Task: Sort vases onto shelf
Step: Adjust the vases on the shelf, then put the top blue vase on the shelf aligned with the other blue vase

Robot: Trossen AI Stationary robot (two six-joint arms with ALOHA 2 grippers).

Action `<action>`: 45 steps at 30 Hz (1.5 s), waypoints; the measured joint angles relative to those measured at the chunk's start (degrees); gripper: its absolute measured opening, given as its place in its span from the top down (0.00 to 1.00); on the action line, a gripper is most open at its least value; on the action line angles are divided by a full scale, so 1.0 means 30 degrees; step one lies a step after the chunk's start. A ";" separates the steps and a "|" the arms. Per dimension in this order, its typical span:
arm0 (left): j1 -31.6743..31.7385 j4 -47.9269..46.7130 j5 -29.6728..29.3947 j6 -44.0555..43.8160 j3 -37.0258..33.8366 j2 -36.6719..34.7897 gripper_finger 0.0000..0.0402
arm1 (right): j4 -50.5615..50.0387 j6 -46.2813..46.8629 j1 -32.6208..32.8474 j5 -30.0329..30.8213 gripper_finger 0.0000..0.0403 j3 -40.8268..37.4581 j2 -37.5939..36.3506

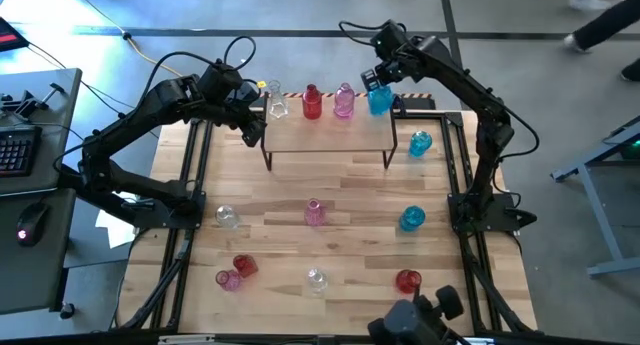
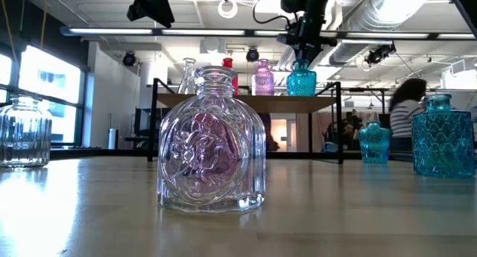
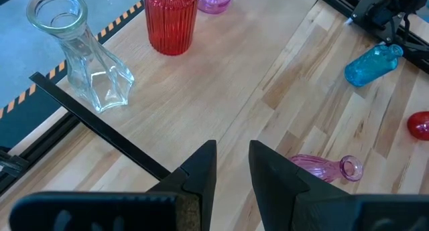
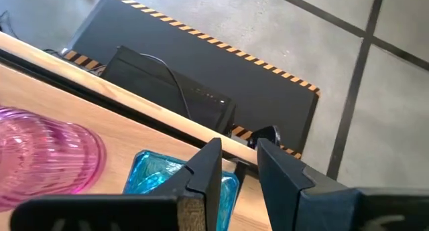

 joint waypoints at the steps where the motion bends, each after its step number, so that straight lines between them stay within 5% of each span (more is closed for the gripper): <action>1: 0.0000 0.0000 -0.0002 0.0000 0.0000 0.0000 0.80 | -0.0051 0.0043 0.0000 0.0018 0.80 0.0000 0.0003; 11: 0.0000 0.0000 0.0000 0.0000 0.0000 0.0000 0.80 | -0.0603 -0.0011 0.0000 0.0049 0.80 0.0796 -0.0091; 27: 0.0000 -0.0007 0.0002 0.0011 -0.0007 0.0000 0.80 | -0.4909 -0.0375 0.0131 -0.0068 0.80 0.5840 -0.0253; 45: -0.0007 -0.0201 0.0009 0.0874 -0.0007 0.0000 0.80 | -0.6639 -0.0355 0.0927 -0.1225 0.78 0.5166 -0.1012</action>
